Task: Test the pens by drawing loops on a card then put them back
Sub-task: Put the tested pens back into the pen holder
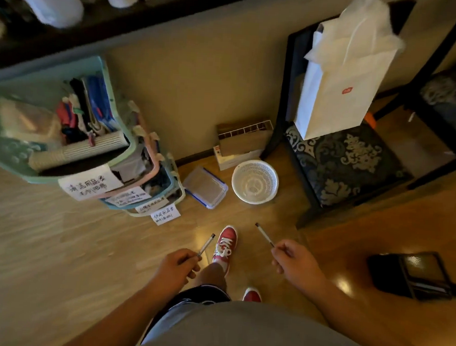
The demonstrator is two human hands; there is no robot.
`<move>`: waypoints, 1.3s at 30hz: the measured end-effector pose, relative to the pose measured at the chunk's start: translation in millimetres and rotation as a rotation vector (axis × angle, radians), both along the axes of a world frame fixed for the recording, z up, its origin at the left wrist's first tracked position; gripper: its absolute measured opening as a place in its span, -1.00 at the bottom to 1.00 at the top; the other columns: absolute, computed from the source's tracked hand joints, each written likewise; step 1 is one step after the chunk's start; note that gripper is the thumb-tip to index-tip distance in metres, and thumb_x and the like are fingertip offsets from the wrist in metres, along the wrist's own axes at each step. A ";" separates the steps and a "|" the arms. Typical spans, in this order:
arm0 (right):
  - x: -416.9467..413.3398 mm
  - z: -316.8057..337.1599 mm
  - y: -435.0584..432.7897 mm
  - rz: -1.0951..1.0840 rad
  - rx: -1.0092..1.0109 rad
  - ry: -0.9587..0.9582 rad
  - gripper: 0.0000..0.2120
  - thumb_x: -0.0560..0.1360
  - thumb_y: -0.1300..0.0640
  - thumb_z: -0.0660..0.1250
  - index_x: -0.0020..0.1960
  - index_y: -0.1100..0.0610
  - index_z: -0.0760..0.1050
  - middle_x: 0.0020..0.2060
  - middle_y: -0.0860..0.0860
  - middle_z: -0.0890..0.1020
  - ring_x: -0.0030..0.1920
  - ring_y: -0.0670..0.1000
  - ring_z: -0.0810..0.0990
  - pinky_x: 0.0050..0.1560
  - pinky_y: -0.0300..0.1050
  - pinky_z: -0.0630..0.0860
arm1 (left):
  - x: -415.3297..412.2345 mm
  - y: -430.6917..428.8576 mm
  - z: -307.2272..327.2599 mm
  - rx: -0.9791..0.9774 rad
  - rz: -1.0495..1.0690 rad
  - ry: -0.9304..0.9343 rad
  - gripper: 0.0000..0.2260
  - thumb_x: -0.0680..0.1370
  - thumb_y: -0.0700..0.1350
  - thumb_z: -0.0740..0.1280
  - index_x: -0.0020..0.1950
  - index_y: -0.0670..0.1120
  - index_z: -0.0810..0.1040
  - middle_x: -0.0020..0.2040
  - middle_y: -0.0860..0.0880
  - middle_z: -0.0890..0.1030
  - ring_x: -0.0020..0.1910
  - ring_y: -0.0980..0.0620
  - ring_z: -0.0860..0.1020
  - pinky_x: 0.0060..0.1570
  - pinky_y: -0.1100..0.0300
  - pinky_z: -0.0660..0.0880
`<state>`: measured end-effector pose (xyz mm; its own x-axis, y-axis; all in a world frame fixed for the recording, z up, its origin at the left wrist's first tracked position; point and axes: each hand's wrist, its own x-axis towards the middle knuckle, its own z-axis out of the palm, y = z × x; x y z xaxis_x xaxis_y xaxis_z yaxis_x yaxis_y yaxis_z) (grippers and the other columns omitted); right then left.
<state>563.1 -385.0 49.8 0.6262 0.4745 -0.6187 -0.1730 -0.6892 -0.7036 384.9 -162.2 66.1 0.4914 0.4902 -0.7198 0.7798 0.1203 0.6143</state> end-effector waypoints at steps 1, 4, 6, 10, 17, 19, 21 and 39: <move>9.4 -1.9 4.6 -0.036 0.007 -0.006 -0.81 0.56 0.09 0.31 -0.23 -0.01 0.50 -0.36 -0.05 0.64 -0.36 -0.11 0.59 -0.25 -0.15 0.50 | 17.9 8.4 0.3 0.001 -0.039 -0.005 -0.85 0.60 -0.23 0.27 -0.06 -0.15 0.63 -0.20 -0.14 0.64 -0.31 0.02 0.55 -0.30 0.17 0.44; 30.4 -4.4 8.3 -0.194 -0.003 -0.013 -0.80 0.55 0.14 0.34 -0.25 0.00 0.51 -0.36 -0.01 0.63 -0.32 -0.02 0.60 -0.22 -0.07 0.55 | 79.1 30.8 0.5 -0.003 -0.210 -0.019 -0.85 0.61 -0.19 0.27 -0.05 -0.10 0.63 -0.19 -0.09 0.66 -0.29 0.05 0.58 -0.30 0.22 0.47; 38.1 -2.4 3.4 -0.319 -0.022 -0.022 -0.83 0.54 0.15 0.33 -0.23 0.02 0.54 -0.36 0.00 0.63 -0.32 -0.03 0.60 -0.25 -0.08 0.56 | 124.6 39.5 0.8 -0.021 -0.333 -0.038 -0.87 0.60 -0.19 0.28 -0.05 -0.09 0.63 -0.20 -0.07 0.65 -0.29 0.07 0.57 -0.31 0.24 0.46; 45.2 11.3 -10.2 -0.536 -0.068 -0.021 -0.84 0.56 0.14 0.31 -0.18 0.02 0.57 -0.33 -0.01 0.63 -0.30 -0.03 0.62 -0.27 -0.13 0.54 | 212.8 34.5 5.6 -0.095 -0.579 -0.116 -0.88 0.59 -0.19 0.29 -0.02 -0.11 0.63 -0.18 -0.08 0.65 -0.27 0.11 0.58 -0.26 0.26 0.46; 5.4 38.0 -46.0 -0.987 -0.068 -0.034 -0.81 0.58 0.10 0.30 -0.18 -0.01 0.58 -0.31 -0.03 0.65 -0.32 -0.12 0.62 -0.30 -0.25 0.47 | 303.4 -38.5 20.5 -0.220 -1.044 -0.160 -0.86 0.61 -0.17 0.27 -0.03 -0.03 0.62 -0.21 0.00 0.66 -0.28 0.16 0.59 -0.32 0.36 0.45; -6.6 45.9 -56.5 -1.100 -0.048 -0.042 -0.80 0.59 0.14 0.30 -0.19 0.01 0.58 -0.33 -0.01 0.65 -0.34 -0.12 0.61 -0.33 -0.26 0.48 | 316.6 -67.4 26.9 -0.229 -1.173 -0.184 -0.86 0.62 -0.15 0.26 -0.02 0.00 0.61 -0.20 0.02 0.67 -0.25 0.14 0.61 -0.29 0.37 0.47; -14.9 55.0 -66.1 -1.194 -0.012 -0.061 -0.81 0.59 0.15 0.30 -0.18 0.01 0.59 -0.32 -0.03 0.67 -0.34 -0.13 0.62 -0.35 -0.30 0.50 | 326.8 -97.5 34.8 -0.235 -1.298 -0.250 -0.86 0.63 -0.14 0.25 -0.03 0.02 0.59 -0.20 0.05 0.68 -0.21 0.15 0.64 -0.26 0.39 0.50; 17.5 123.1 -162.0 -1.338 0.083 -0.619 -0.87 0.52 0.14 0.39 -0.17 -0.04 0.53 -0.35 -0.19 0.54 -0.35 -0.19 0.47 -0.32 -0.37 0.38 | 360.6 -254.4 90.4 -0.170 -1.557 -0.763 -0.93 0.58 -0.05 0.34 -0.08 0.11 0.59 -0.17 0.17 0.61 -0.21 0.25 0.55 -0.20 0.41 0.44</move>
<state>580.6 -547.0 172.9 0.7651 -0.6367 -0.0964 -0.2979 -0.2173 -0.9295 745.5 -416.6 156.5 0.6147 -0.7810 -0.1105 -0.2148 -0.3006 0.9292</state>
